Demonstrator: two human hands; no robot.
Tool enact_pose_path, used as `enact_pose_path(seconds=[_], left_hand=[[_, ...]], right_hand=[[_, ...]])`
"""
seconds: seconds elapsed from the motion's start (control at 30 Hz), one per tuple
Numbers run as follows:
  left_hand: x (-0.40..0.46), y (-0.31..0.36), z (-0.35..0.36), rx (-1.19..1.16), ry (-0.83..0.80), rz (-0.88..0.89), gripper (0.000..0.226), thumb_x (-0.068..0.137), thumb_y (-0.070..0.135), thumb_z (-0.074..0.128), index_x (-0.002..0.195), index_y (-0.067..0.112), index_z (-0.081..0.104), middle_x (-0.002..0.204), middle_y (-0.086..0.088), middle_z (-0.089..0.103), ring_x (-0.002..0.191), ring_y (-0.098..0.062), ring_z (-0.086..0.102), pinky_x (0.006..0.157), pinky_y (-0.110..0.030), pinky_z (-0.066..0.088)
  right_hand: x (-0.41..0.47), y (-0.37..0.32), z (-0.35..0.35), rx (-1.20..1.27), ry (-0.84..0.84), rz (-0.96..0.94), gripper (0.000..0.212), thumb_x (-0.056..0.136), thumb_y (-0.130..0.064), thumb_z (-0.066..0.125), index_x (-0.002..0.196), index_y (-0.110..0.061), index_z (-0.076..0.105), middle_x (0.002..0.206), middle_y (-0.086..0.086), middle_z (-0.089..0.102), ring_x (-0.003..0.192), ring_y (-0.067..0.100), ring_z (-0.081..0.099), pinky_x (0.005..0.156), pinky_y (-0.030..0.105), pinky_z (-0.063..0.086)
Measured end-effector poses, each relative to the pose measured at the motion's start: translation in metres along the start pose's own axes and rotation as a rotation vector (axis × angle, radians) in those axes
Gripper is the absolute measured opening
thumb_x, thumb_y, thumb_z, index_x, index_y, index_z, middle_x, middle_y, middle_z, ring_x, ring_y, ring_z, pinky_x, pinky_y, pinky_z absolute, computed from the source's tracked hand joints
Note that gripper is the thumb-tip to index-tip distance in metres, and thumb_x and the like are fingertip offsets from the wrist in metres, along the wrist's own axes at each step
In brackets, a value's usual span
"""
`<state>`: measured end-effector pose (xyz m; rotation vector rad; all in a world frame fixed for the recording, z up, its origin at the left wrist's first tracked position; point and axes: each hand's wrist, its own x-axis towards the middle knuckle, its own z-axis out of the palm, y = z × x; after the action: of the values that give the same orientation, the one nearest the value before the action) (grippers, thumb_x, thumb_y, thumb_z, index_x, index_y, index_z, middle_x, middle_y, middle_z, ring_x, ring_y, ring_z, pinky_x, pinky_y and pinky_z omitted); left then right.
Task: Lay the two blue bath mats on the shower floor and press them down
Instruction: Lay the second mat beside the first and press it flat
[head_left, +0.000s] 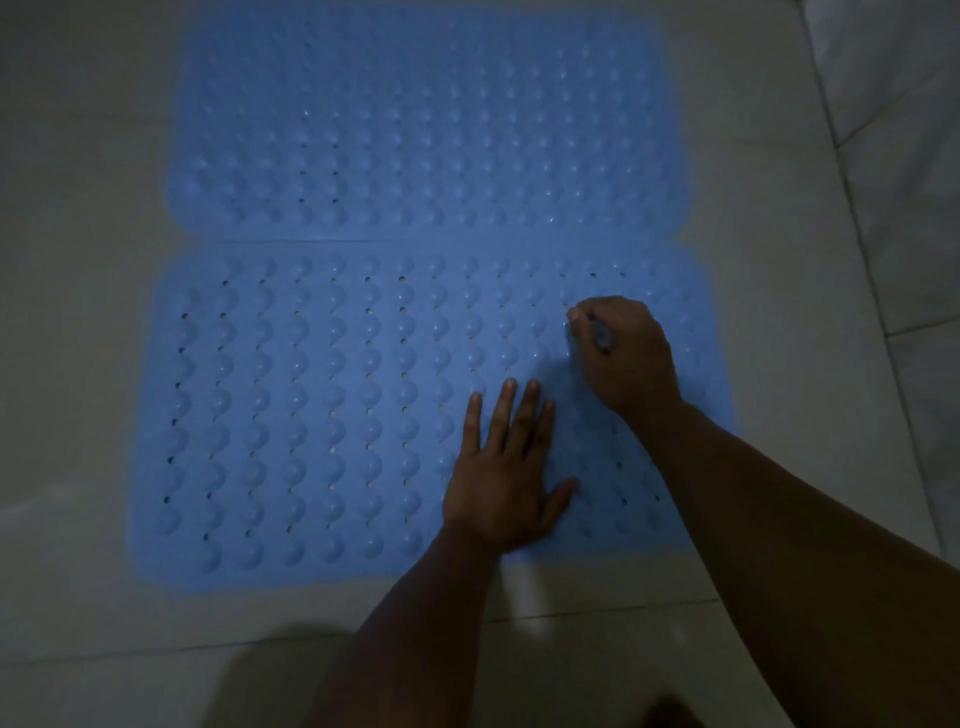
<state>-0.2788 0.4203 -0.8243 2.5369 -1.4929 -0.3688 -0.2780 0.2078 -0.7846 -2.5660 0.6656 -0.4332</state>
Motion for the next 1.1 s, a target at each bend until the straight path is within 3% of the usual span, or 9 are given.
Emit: enact_pose_path(seconds=[0.27,0.37,0.47,0.57,0.63,0.73,0.83,0.93,1.1], left_hand=[[0.010,0.001,-0.001,-0.072,-0.066,-0.032,0.073,0.102,0.058,0.028,0.160,0.013,0.028,0.170,-0.007,0.014,0.158,-0.032,0.002,0.123,-0.062,0.008],[0.017,-0.002,-0.028,-0.091,-0.184,-0.021,0.071,0.097,0.048,0.020,0.159,0.013,0.031,0.170,-0.006,0.018,0.158,-0.031,0.005,0.125,-0.059,0.006],[0.014,-0.034,-0.055,-0.120,-0.088,-0.044,0.065,0.089,0.039,0.029,0.145,0.014,0.053,0.154,-0.006,0.050,0.149,-0.036,0.034,0.118,-0.056,0.031],[0.000,-0.081,-0.069,-0.074,0.076,-0.166,0.062,0.083,0.037,0.036,0.133,0.011,0.063,0.141,-0.009,0.061,0.140,-0.041,0.046,0.109,-0.058,0.042],[-0.012,-0.107,-0.075,-0.034,0.088,-0.249,0.065,0.083,0.038,0.034,0.137,0.012,0.061,0.144,-0.010,0.059,0.144,-0.039,0.041,0.111,-0.057,0.040],[-0.024,-0.131,-0.076,-0.011,0.096,-0.278,0.065,0.086,0.037,0.032,0.142,0.013,0.056,0.148,-0.010,0.054,0.149,-0.037,0.034,0.114,-0.057,0.036],[-0.031,-0.142,-0.074,-0.008,0.123,-0.270,0.062,0.089,0.034,0.034,0.144,0.012,0.053,0.151,-0.011,0.052,0.150,-0.038,0.032,0.113,-0.058,0.036],[-0.031,-0.153,-0.071,-0.013,0.183,-0.250,0.060,0.091,0.032,0.036,0.143,0.010,0.055,0.151,-0.012,0.052,0.149,-0.038,0.033,0.112,-0.057,0.038],[-0.033,-0.166,-0.070,0.005,0.212,-0.238,0.058,0.093,0.033,0.036,0.143,0.010,0.055,0.152,-0.012,0.050,0.150,-0.038,0.032,0.116,-0.056,0.033]], right_hand=[[-0.002,-0.010,0.008,-0.059,-0.103,-0.007,0.041,0.100,-0.046,0.044,0.094,-0.016,0.072,0.096,0.003,0.071,0.096,0.027,0.064,0.087,0.040,0.051],[0.001,-0.032,-0.005,-0.023,-0.196,0.129,0.043,0.095,-0.051,0.046,0.089,-0.018,0.072,0.092,0.003,0.072,0.093,0.025,0.066,0.083,0.038,0.054],[-0.003,-0.058,-0.003,0.032,-0.210,0.311,0.037,0.097,-0.042,0.052,0.083,-0.012,0.068,0.083,0.008,0.071,0.088,0.029,0.068,0.075,0.033,0.051],[-0.031,-0.094,0.021,0.003,-0.063,0.259,0.037,0.095,-0.038,0.046,0.099,-0.013,0.073,0.101,0.013,0.073,0.101,0.035,0.067,0.086,0.040,0.055],[-0.062,-0.112,0.048,-0.077,-0.116,0.108,0.050,0.094,-0.041,0.042,0.125,-0.009,0.067,0.129,0.017,0.065,0.124,0.036,0.058,0.101,0.045,0.050],[-0.105,-0.124,0.080,-0.294,-0.334,0.031,0.076,0.097,-0.058,0.034,0.155,-0.010,0.031,0.165,0.017,0.021,0.153,0.034,0.017,0.121,0.055,0.021],[-0.121,-0.126,0.089,-0.386,-0.319,0.023,0.092,0.093,-0.071,0.032,0.159,-0.010,0.016,0.168,0.014,0.001,0.156,0.031,-0.001,0.122,0.058,0.009],[-0.120,-0.130,0.090,-0.391,-0.325,0.026,0.104,0.087,-0.082,0.030,0.160,-0.010,0.012,0.168,0.014,-0.002,0.156,0.031,-0.004,0.122,0.058,0.008],[-0.120,-0.127,0.089,-0.382,-0.320,0.045,0.104,0.088,-0.082,0.030,0.160,-0.010,0.012,0.168,0.014,-0.002,0.156,0.030,-0.004,0.122,0.059,0.009]])
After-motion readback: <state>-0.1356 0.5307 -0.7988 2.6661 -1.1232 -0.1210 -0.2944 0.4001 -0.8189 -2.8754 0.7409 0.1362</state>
